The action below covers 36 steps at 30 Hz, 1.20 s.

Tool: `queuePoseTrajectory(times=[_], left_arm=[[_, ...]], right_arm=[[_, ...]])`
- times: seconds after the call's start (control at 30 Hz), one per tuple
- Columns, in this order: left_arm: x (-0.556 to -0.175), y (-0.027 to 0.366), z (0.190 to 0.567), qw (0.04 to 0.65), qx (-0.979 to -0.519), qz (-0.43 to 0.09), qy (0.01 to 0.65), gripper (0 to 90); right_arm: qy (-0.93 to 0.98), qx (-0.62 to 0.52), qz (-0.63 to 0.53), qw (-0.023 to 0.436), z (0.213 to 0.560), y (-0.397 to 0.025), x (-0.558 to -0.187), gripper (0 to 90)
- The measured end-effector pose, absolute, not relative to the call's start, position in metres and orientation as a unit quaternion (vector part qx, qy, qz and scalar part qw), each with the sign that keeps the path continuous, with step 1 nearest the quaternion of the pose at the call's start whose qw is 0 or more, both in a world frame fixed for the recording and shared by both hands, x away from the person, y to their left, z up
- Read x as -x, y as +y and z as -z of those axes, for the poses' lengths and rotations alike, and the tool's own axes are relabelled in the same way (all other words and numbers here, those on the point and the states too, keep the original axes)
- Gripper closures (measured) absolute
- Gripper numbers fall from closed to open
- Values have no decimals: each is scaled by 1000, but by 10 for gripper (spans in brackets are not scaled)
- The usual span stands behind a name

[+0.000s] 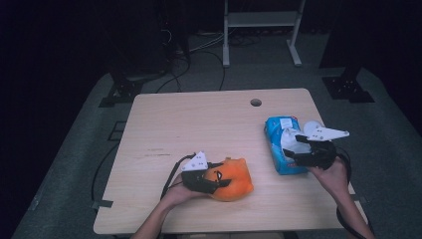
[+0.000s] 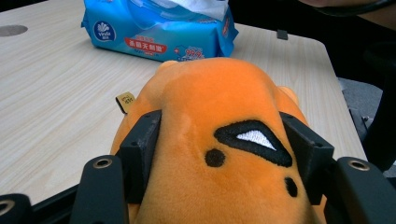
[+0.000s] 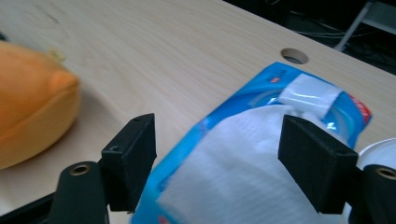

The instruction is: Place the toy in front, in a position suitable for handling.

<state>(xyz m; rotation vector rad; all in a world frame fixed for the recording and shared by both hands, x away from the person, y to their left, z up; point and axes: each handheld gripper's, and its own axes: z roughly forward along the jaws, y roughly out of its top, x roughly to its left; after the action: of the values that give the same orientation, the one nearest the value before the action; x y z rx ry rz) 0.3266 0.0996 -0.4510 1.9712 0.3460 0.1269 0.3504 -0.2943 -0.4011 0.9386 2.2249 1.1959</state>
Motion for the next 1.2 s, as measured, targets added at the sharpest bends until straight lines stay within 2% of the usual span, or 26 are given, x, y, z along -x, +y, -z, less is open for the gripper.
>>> queuePoseTrajectory(times=[0.23,0.43,0.53,0.57,0.6,0.63,0.7,0.87,1.03,1.07,1.2], left_arm=[[-326,100,452,537,-829,-54,145,368],[-326,100,453,539,-828,-53,144,364],[-326,100,453,539,-828,-53,145,362],[-326,100,453,539,-828,-53,145,362],[-326,100,454,539,-828,-53,145,361],[-326,100,454,539,-828,-53,145,361],[-326,100,454,539,-828,-53,145,360],[-326,100,454,539,-828,-54,144,358],[-326,100,454,539,-828,-53,144,355],[-326,100,454,539,-828,-54,144,354],[-326,100,454,538,-829,-55,142,351]], right_arm=[[801,-364,-416,230,410,-299,-374,284],[798,-387,-407,221,426,-302,-384,339],[791,-396,-411,221,429,-305,-384,420],[791,-396,-411,221,429,-305,-384,420],[792,-398,-406,224,430,-306,-383,464],[792,-398,-406,224,430,-306,-383,464],[792,-397,-399,238,431,-306,-381,533],[787,-402,-412,222,435,-307,-380,670],[785,-405,-422,203,436,-309,-381,731],[787,-402,-425,196,436,-310,-382,776],[791,-404,-419,191,436,-312,-383,835]])
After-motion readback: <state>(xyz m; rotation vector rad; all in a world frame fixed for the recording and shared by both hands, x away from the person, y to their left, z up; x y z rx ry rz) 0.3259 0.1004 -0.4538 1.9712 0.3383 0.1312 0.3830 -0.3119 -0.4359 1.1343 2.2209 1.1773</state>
